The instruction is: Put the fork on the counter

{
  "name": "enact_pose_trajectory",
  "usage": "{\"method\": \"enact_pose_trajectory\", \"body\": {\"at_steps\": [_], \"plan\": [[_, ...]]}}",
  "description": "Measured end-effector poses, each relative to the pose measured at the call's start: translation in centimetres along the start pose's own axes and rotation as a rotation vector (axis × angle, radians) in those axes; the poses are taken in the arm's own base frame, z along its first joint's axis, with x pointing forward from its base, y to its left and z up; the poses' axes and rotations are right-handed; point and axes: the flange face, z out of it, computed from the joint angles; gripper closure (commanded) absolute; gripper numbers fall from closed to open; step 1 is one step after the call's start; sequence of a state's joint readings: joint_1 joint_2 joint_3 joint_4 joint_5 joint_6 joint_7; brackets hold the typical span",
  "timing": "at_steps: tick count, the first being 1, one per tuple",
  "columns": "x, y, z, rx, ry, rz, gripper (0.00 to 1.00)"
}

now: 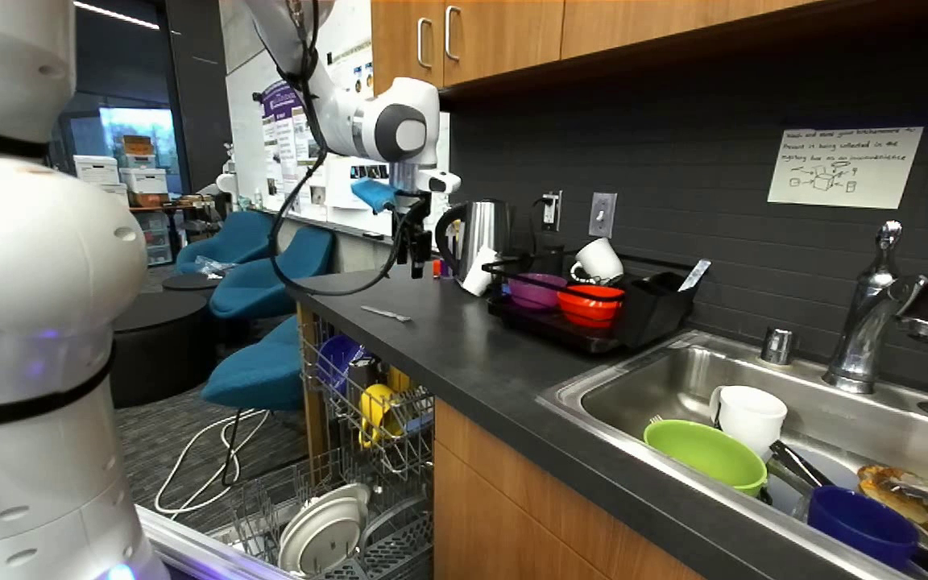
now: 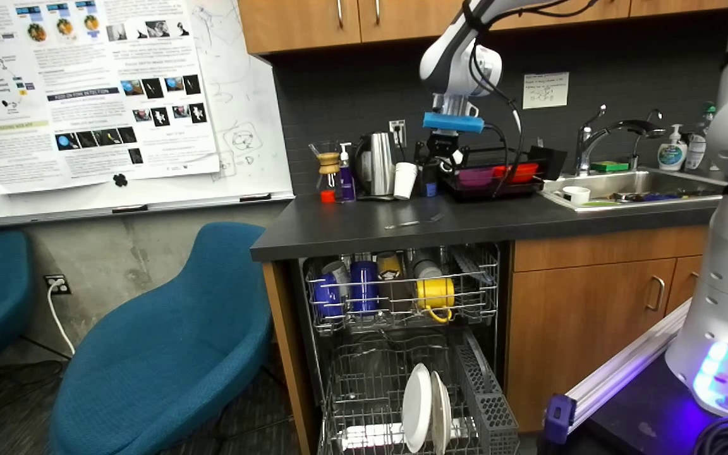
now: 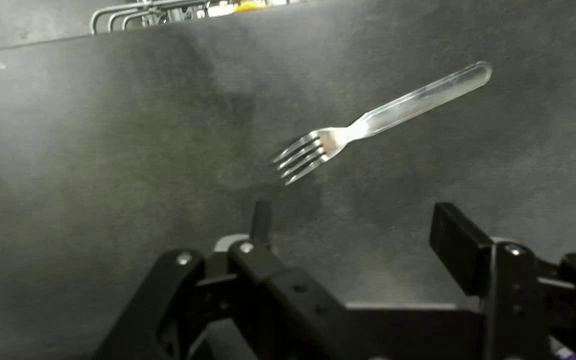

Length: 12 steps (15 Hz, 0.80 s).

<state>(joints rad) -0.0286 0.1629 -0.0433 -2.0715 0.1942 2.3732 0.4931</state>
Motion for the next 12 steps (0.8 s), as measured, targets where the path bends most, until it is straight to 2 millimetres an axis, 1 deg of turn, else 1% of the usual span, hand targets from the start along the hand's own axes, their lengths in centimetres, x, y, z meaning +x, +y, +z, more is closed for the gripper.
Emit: {"method": "enact_pose_trajectory", "body": {"at_steps": [4,6,7,9,10,12], "plan": [[1.0,1.4,-0.3,-0.042,0.066,-0.007,0.0],[0.8,1.8,-1.3,-0.021,0.053,-0.007,0.0],[0.4,1.9,-2.3,-0.001,0.023,-0.023,0.0],[-1.1,2.5,-4.8,0.028,-0.046,-0.076,0.0],[-2.0,3.1,-6.3,0.029,-0.078,-0.11,0.0],[-3.9,4.8,-9.3,0.015,-0.155,-0.183,0.0]]}}
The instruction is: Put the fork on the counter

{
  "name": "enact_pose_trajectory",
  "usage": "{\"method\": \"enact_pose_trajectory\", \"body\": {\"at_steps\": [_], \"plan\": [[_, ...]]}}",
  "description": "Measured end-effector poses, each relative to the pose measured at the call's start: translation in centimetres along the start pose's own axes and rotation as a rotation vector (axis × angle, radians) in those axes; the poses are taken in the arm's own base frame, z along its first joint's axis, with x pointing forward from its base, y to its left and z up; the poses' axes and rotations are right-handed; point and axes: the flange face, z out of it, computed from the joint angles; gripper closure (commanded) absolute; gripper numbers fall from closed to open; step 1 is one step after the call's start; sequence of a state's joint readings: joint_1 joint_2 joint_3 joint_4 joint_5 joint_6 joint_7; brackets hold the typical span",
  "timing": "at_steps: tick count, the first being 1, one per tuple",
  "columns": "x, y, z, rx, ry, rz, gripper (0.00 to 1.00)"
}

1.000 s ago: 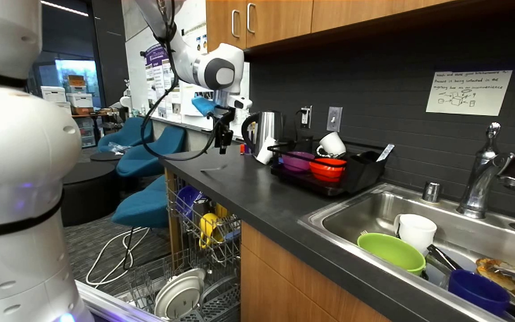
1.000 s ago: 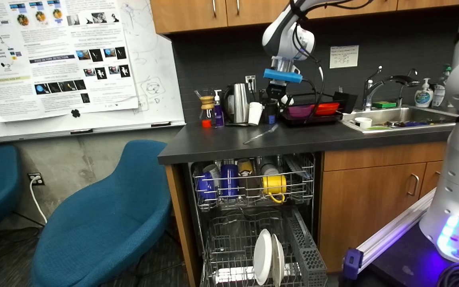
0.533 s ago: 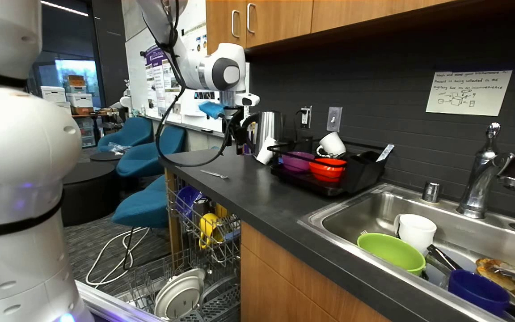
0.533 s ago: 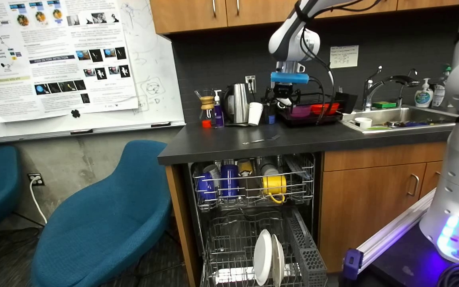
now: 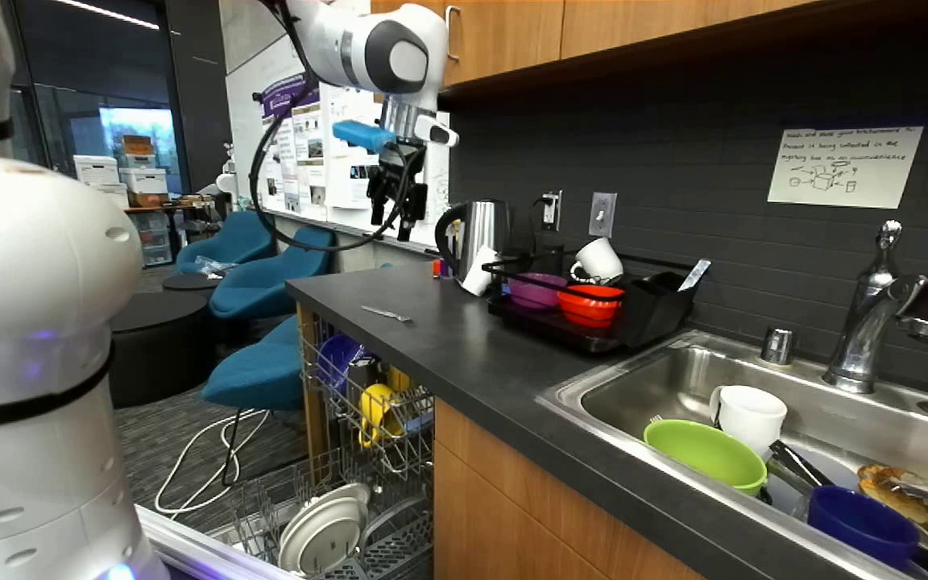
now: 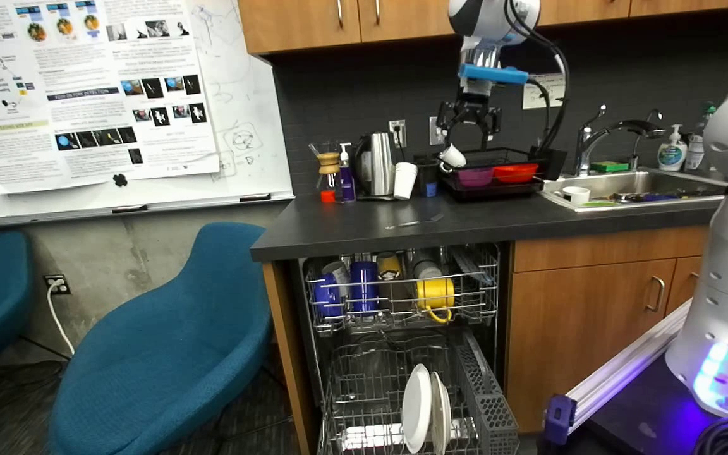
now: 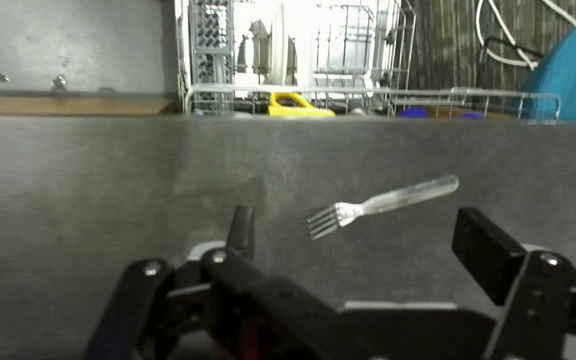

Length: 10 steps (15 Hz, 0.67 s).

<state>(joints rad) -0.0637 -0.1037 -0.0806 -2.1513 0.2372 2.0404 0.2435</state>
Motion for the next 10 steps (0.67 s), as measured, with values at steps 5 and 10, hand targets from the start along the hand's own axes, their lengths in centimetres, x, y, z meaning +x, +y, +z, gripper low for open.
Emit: {"method": "enact_pose_trajectory", "body": {"at_steps": [5,10], "plan": [[-5.5,4.6,-4.3,-0.113,-0.138,-0.141,0.0],[-6.8,5.7,-4.5,-0.133,-0.163,-0.17,0.0]]}}
